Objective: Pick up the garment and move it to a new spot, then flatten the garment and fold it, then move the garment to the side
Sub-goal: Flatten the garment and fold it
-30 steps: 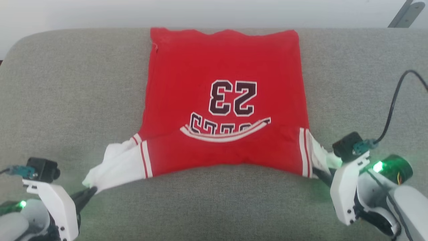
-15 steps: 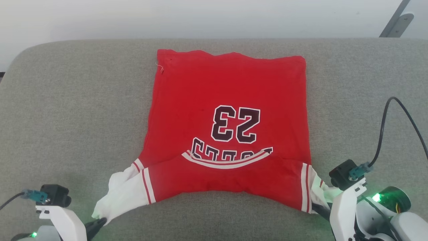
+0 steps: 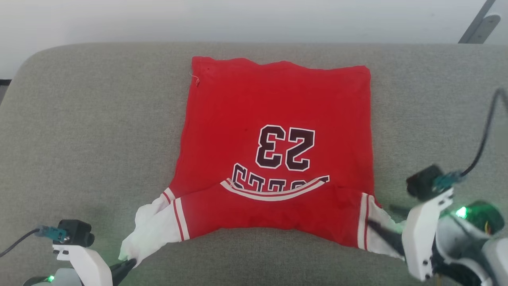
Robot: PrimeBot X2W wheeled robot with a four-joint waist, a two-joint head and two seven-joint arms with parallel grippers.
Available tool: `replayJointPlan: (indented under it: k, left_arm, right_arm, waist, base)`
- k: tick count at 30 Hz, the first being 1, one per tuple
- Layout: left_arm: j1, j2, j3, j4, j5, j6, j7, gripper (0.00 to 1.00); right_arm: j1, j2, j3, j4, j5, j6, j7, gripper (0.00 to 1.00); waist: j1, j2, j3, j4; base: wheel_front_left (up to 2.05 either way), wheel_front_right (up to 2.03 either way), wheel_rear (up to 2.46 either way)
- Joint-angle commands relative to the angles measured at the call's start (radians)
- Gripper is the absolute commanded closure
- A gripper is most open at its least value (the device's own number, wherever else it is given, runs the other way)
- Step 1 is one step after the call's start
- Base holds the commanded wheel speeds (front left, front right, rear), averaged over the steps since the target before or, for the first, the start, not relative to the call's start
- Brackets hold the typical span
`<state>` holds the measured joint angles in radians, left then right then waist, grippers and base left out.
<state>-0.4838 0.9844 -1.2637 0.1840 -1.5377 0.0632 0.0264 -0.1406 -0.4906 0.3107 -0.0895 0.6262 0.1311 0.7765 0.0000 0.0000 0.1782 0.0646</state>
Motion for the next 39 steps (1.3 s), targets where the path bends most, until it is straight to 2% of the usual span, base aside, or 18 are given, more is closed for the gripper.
replayJointPlan:
  k: [1, 7, 12, 18, 21, 26, 33, 34, 38, 39]
  left_arm:
    - [0.001, -0.004, 0.002, -0.003, 0.013, 0.004, -0.004, 1.00]
    - [-0.025, -0.019, 0.015, -0.003, 0.023, -0.011, -0.015, 1.00]
    - [-0.053, -0.035, 0.022, 0.008, 0.034, -0.030, -0.010, 1.00]
    - [-0.101, -0.059, 0.028, 0.037, 0.061, -0.061, 0.001, 1.00]
    - [-0.125, -0.075, 0.032, 0.055, 0.074, -0.083, 0.006, 1.00]
    - [-0.159, -0.109, 0.036, 0.092, 0.090, -0.116, 0.008, 1.00]
    - [-0.187, -0.156, 0.036, 0.154, 0.092, -0.149, 0.013, 1.00]
    - [-0.192, -0.166, 0.035, 0.172, 0.092, -0.155, 0.013, 1.00]
    - [-0.191, -0.180, 0.034, 0.196, 0.086, -0.163, 0.012, 1.00]
    - [-0.191, -0.183, 0.036, 0.203, 0.083, -0.166, 0.009, 1.00]
  right_arm:
    - [-0.016, 0.013, -0.019, -0.020, -0.016, -0.001, 0.011, 0.00]
    - [-0.093, 0.086, -0.131, -0.090, -0.115, -0.001, 0.031, 0.00]
    - [-0.221, 0.159, -0.193, -0.020, -0.199, -0.001, 0.002, 0.00]
    - [-0.419, 0.212, -0.255, 0.191, -0.284, -0.001, -0.054, 0.00]
    - [-0.523, 0.217, -0.288, 0.317, -0.330, -0.001, -0.067, 0.00]
    - [-0.672, 0.234, -0.363, 0.526, -0.419, -0.001, -0.052, 0.00]
    - [-0.819, 0.272, -0.507, 0.743, -0.565, -0.001, 0.056, 0.00]
    - [-0.834, 0.292, -0.541, 0.789, -0.606, -0.001, 0.098, 0.00]
    - [-0.837, 0.318, -0.579, 0.836, -0.661, -0.001, 0.153, 0.00]
    - [-0.838, 0.319, -0.584, 0.845, -0.675, -0.001, 0.160, 0.28]
  waist:
    - [0.0000, 0.0000, 0.006, 0.003]
    - [0.0000, 0.0000, 0.045, 0.019]
    - [0.0000, 0.0000, 0.089, 0.041]
    - [0.0000, 0.0000, 0.147, 0.079]
    - [0.0000, 0.0000, 0.178, 0.102]
    - [0.0000, 0.0000, 0.228, 0.144]
    - [0.0000, 0.0000, 0.274, 0.195]
    - [0.0000, 0.0000, 0.279, 0.204]
    - [0.0000, 0.0000, 0.283, 0.211]
    - [0.0000, 0.0000, 0.284, 0.214]
  base:
    - [0.00, 0.00, 0.00]
    - [0.00, 0.00, 0.00]
    - [0.00, 0.00, 0.00]
    - [0.00, 0.00, 0.00]
    - [0.00, 0.00, 0.00]
    - [0.00, 0.00, 0.00]
    - [0.00, 0.00, 0.00]
    - [0.00, 0.00, 0.00]
    - [0.00, 0.00, 0.00]
    - [0.00, 0.00, 0.00]
